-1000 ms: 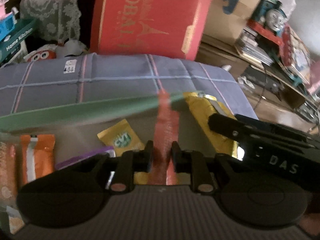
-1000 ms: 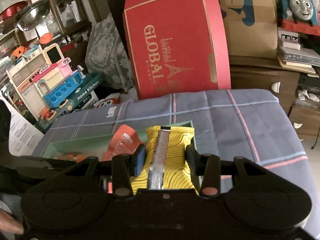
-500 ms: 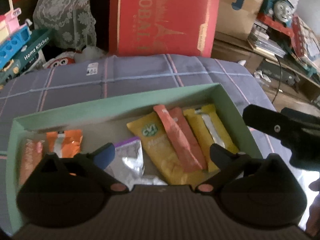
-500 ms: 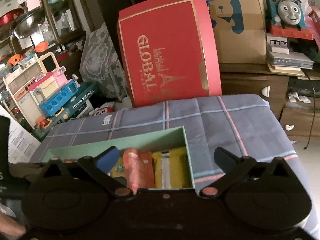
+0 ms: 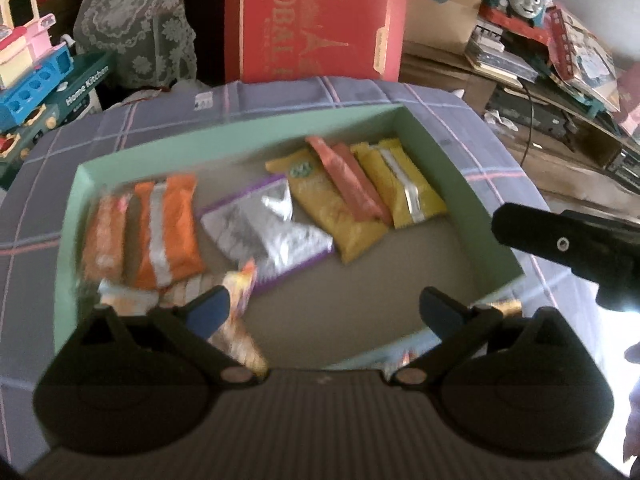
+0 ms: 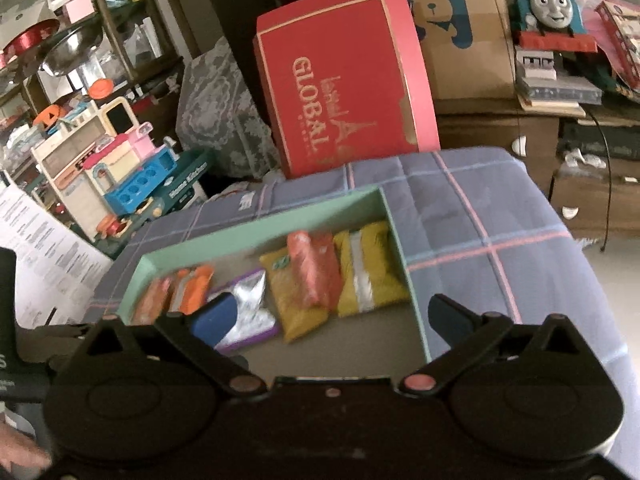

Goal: Organize snacks
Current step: 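Move both open tools back over the loose snack pile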

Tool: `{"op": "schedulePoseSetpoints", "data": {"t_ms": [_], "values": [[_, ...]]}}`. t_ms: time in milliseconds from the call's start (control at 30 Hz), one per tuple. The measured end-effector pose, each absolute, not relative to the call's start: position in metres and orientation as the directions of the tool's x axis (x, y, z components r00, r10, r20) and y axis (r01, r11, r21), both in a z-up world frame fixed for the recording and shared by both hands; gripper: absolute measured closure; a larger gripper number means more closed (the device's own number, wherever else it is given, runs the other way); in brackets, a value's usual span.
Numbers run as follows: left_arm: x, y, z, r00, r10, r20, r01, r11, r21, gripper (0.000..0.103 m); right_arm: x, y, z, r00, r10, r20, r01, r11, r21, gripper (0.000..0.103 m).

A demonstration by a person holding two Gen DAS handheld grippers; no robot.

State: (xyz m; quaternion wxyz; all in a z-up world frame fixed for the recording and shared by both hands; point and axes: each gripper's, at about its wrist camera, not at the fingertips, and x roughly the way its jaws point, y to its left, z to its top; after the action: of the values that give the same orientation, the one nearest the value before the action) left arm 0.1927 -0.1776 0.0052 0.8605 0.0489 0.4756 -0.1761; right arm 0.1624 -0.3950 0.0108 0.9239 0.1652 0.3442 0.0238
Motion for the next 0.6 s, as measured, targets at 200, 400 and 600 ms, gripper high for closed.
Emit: {"op": "schedulePoseSetpoints", "data": {"t_ms": [200, 400, 600], "values": [[0.146, -0.154, 0.004, 0.472, -0.262, -0.841, 0.352, 0.931, -0.093, 0.000, 0.112, -0.377, 0.002, 0.747, 0.149, -0.648, 0.078, 0.948, 0.309, 0.000], [0.105, -0.135, -0.010, 0.448, -0.250, -0.858, 0.361, 0.929, -0.082, 0.000, 0.076, -0.363, -0.014, 0.708, 0.182, -0.682, 0.086, 0.937, 0.339, 0.000], [0.082, -0.119, -0.031, 0.405, -0.237, -0.883, 0.342, 0.935, -0.094, 0.000, 0.049, -0.355, -0.033, 0.670, 0.210, -0.712, 0.111, 0.920, 0.376, 0.001]]}}
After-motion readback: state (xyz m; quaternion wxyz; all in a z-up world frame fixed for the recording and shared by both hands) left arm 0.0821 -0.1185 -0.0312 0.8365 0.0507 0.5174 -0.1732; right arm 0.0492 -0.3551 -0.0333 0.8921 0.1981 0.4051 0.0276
